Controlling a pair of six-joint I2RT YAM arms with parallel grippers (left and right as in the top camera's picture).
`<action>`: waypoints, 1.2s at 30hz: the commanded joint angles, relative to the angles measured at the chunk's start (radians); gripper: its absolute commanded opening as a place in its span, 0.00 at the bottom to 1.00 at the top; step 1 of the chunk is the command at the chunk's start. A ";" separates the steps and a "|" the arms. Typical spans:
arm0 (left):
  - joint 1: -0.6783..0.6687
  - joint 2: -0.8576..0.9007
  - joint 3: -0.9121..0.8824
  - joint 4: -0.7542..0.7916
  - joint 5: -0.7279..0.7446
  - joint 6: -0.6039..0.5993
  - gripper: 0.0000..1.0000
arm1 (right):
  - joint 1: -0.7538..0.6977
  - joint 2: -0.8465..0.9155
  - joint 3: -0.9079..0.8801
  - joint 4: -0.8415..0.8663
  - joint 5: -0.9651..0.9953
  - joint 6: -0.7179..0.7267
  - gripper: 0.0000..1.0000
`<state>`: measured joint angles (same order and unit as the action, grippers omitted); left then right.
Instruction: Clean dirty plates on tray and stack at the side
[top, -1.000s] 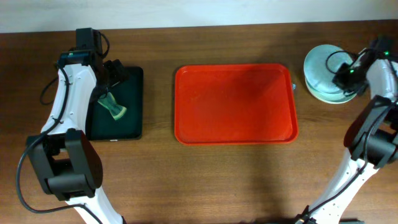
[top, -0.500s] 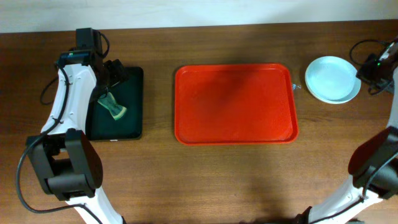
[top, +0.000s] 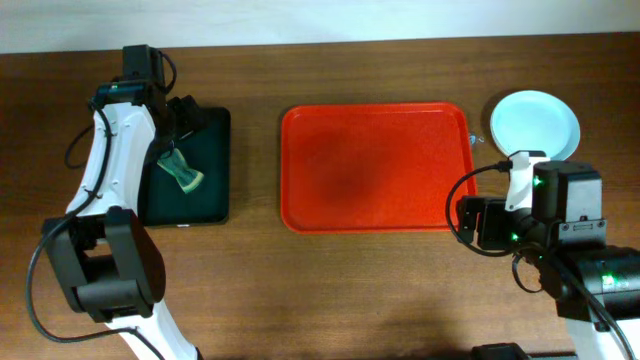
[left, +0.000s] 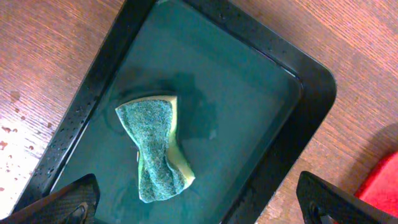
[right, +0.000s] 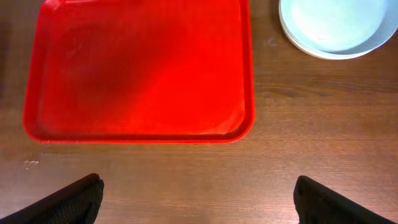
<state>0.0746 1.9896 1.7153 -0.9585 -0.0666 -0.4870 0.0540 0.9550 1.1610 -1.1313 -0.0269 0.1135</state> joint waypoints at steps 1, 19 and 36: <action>0.000 -0.009 0.010 -0.001 0.000 0.010 0.99 | 0.009 0.021 -0.014 0.002 0.005 0.006 0.98; 0.000 -0.009 0.010 -0.001 0.000 0.010 0.99 | 0.011 -0.952 -0.981 0.832 -0.073 0.006 0.98; 0.000 -0.009 0.010 -0.001 0.000 0.010 0.99 | 0.010 -0.952 -1.155 1.050 0.032 -0.005 0.98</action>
<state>0.0742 1.9896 1.7180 -0.9585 -0.0662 -0.4870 0.0597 0.0128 0.0143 -0.0784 -0.0071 0.1116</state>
